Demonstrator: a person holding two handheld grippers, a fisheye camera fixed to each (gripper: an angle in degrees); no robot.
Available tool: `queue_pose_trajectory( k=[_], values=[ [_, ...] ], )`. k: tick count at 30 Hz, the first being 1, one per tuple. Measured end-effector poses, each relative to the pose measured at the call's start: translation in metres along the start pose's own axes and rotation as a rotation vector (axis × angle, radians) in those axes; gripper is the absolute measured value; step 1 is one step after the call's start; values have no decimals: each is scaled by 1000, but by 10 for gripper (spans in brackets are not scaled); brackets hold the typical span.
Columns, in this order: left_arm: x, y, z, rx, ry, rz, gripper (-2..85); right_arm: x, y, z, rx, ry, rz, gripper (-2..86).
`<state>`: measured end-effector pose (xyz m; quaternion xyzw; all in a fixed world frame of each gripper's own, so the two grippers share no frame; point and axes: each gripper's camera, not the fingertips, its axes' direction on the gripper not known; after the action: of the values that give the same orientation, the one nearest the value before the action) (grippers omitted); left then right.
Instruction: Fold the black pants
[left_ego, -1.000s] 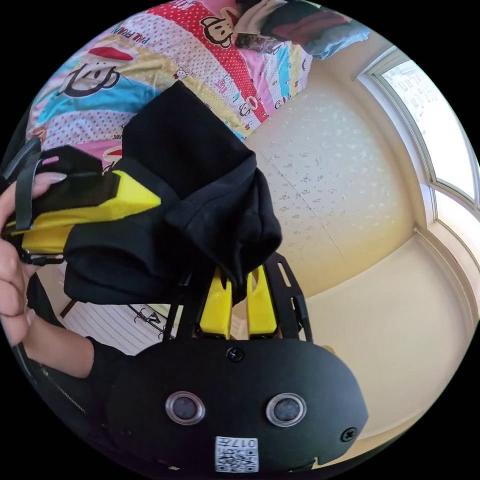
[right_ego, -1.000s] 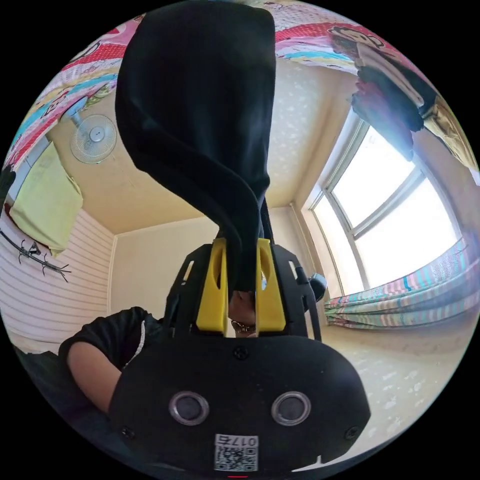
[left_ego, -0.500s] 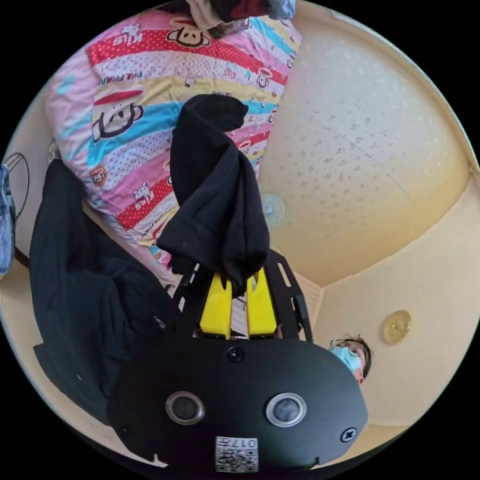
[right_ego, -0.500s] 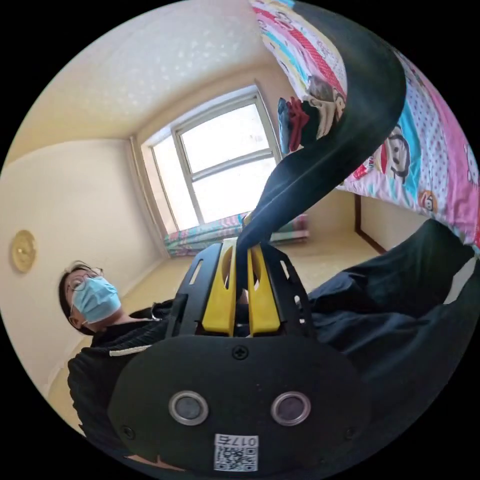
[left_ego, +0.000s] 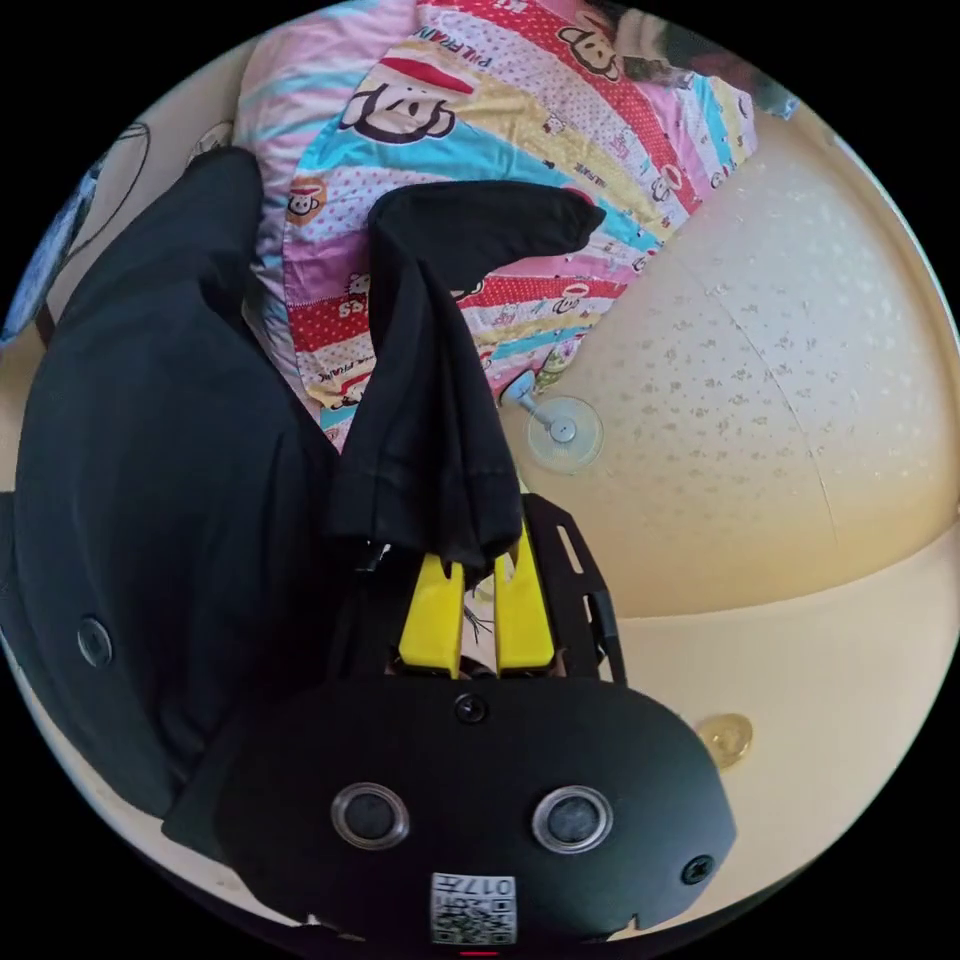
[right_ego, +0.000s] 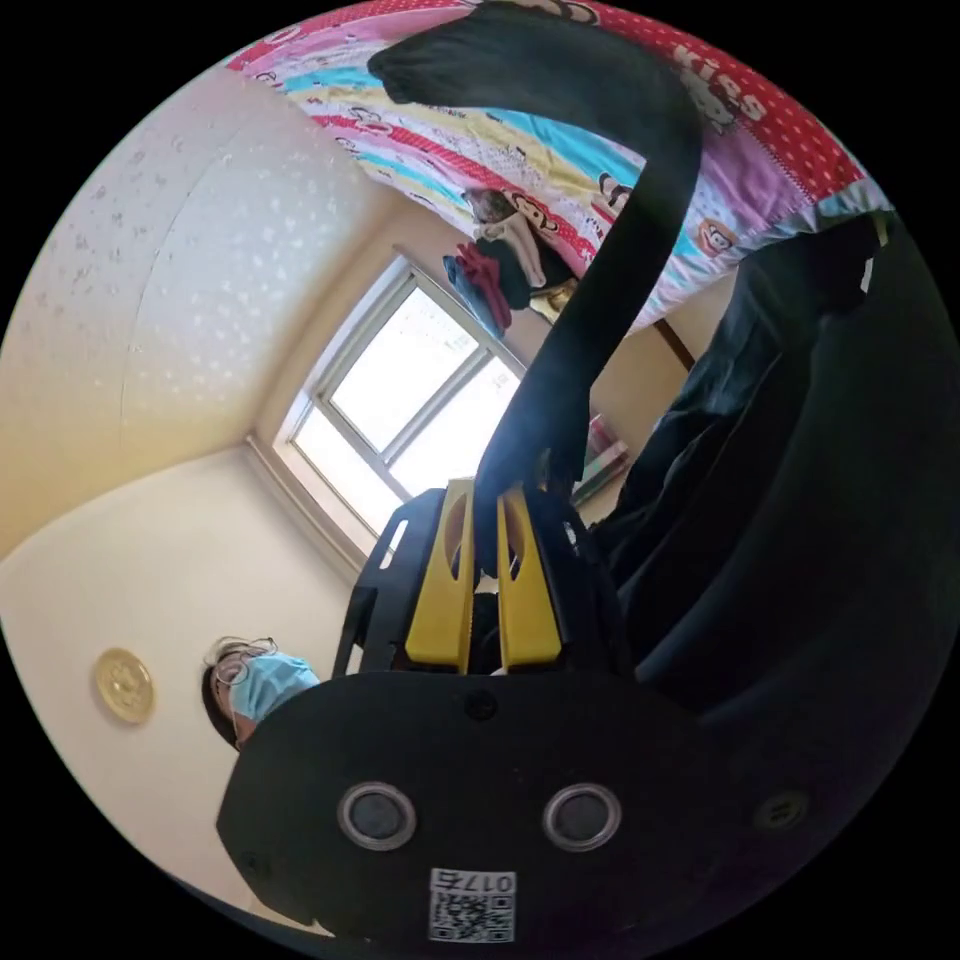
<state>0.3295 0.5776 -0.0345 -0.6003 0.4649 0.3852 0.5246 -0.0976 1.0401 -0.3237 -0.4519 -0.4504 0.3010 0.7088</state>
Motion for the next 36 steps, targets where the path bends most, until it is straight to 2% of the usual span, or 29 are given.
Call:
queue_pose_trajectory(
  k=[4,9,16,19,21,22,25,27,28,29,30,31,33,34,35,36],
  values=[
    [8,-36,37,20,20,-69,34,-6,-24,-4,117,-101,57,15],
    [51,-100,98,34,90,-108,38,-54,-79,5,149,-83,-11,15],
    [145,-211,177,102,171,29,49,-147,-234,36,173,-115,-156,24],
    [190,-276,224,122,169,157,82,-175,-313,38,256,-130,-262,37],
    [226,-343,267,63,256,395,161,-180,-358,33,359,-145,-312,56],
    [231,-359,276,41,281,442,172,-180,-388,28,413,-154,-366,83],
    [228,-418,305,-21,406,544,205,-162,-440,20,396,-191,-453,117],
    [204,-434,314,-102,568,583,197,-140,-443,16,374,-360,-545,115],
    [198,-433,314,-130,589,611,190,-126,-435,13,317,-490,-618,113],
    [187,-426,310,-191,561,675,178,-113,-418,10,245,-552,-696,111],
    [173,-413,303,-243,452,743,166,-107,-406,7,213,-543,-727,110],
    [165,-405,298,-262,383,777,166,-91,-378,1,175,-450,-763,108],
    [126,-369,278,-310,83,867,164,-64,-326,-9,191,-192,-784,106],
    [117,-358,273,-314,-2,892,164,-44,-292,-14,224,-8,-784,102],
    [100,-334,265,-317,-188,961,163,-25,-261,-14,254,162,-777,97],
    [86,-309,264,-336,-352,1035,161,-16,-248,-12,264,241,-775,93]
  ],
)
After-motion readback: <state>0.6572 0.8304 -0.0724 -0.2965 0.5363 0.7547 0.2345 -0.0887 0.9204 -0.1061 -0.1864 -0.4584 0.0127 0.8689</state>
